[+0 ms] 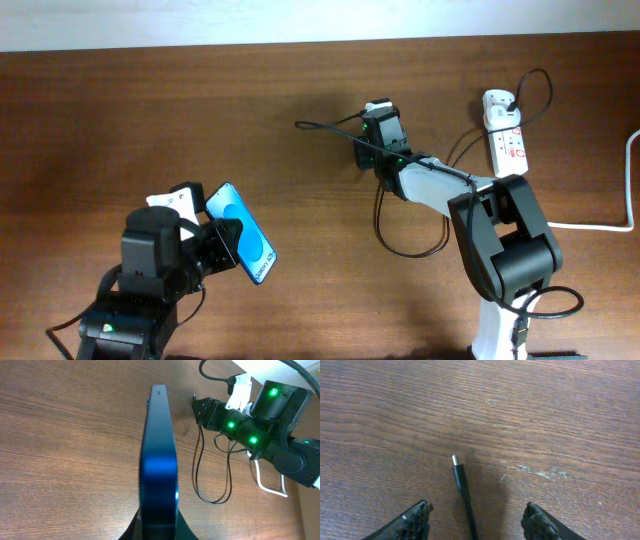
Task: Plug charger to phone and switch on socket
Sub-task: 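Grasp the black cable's connector end with the right gripper and lift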
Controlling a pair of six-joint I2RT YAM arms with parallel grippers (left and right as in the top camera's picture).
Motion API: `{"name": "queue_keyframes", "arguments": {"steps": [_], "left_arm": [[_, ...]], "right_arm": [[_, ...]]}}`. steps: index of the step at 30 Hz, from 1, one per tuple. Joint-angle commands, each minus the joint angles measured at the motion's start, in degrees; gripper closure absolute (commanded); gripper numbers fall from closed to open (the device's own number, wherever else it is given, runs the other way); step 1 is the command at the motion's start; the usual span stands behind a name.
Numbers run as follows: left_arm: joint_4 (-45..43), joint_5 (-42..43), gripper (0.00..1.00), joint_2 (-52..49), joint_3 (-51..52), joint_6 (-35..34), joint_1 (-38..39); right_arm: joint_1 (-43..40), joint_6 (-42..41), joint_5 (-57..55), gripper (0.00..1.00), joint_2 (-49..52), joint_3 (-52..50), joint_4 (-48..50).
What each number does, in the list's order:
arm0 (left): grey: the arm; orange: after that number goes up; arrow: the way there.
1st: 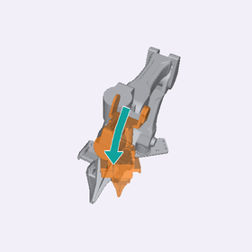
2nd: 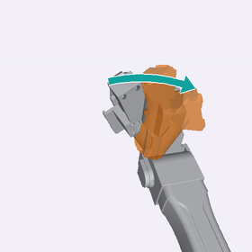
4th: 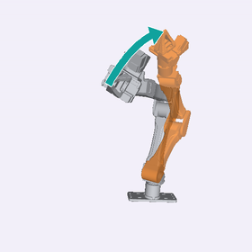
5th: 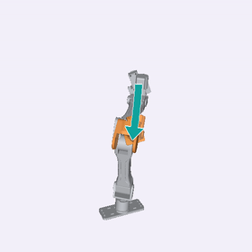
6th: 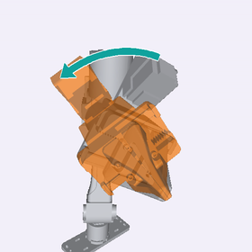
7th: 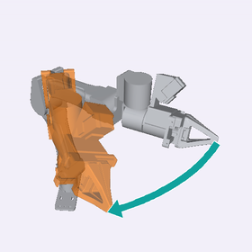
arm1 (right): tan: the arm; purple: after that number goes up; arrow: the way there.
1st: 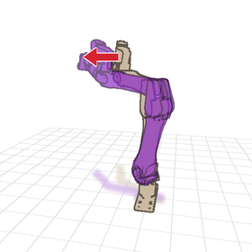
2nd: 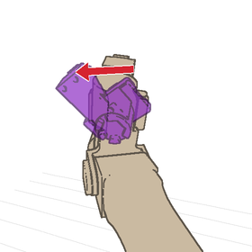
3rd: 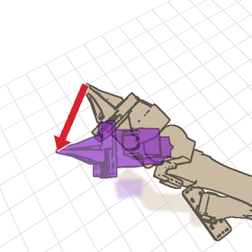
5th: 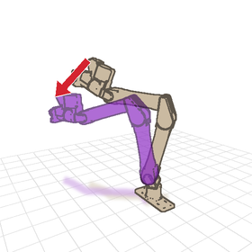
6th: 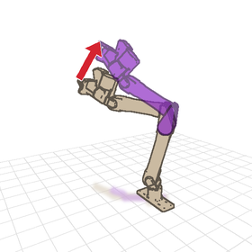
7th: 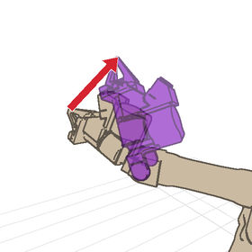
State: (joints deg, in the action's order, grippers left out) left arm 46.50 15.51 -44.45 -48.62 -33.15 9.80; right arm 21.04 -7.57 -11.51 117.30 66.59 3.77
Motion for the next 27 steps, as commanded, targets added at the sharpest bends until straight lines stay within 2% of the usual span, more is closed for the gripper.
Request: {"name": "queue_keyframes", "arguments": {"steps": [1, 6, 8, 10, 11, 13, 16, 21, 23, 27], "left_arm": [[-0.5, -1.3, 1.0, 0.7, -0.9, 0.9, -0.1], [-0.3, -1.4, 1.0, 0.7, -0.9, 0.9, -0.1], [-0.3, -1.4, 1.0, 0.7, -0.9, 0.9, -0.1], [-0.3, -1.4, 1.0, 0.7, -0.9, 0.9, -0.1], [-0.3, -1.4, 1.0, 0.7, -0.9, 0.9, -0.1], [-0.3, -1.4, 1.0, 0.7, -0.9, 0.9, -0.1], [-0.3, -1.3, 1.0, 0.7, -0.9, 0.9, -0.1], [-0.2, -1.4, 1.0, 0.7, -0.9, 0.9, -0.1], [-0.2, -1.4, 1.0, 0.7, -0.9, 0.9, -0.1], [-0.2, -1.4, 1.0, 0.7, -0.9, 0.9, -0.1]], "right_arm": [[-0.1, -0.1, 1.9, 0.41, 1.9, 0.9, 0.7], [-0.3, -0.1, 1.8, 0.42, 5.7, 0.9, 2.7], [-0.6, -0.2, 1.9, 0.52, 6.3, 0.9, 3.5], [-1.0, -0.2, 1.8, 0.69, 6.3, 0.9, 1.1], [-1.4, -0.7, 1.9, 0.71, 6.3, 0.9, -0.4], [-2.3, -0.8, 1.9, 0.84, 6.3, 0.9, -3.5], [-2.3, -0.9, 2.4, 0.96, 6.3, 0.9, -2.8], [-2.3, -1.2, 3.6, 0.96, 4.7, 2.6, -4.3], [-2.3, -1.2, 5.2, 0.96, 0.6, 4.1, -8.5], [-2.6, -1.2, 15.6, 0.96, -12.2, 4.6, -19.4]]}}
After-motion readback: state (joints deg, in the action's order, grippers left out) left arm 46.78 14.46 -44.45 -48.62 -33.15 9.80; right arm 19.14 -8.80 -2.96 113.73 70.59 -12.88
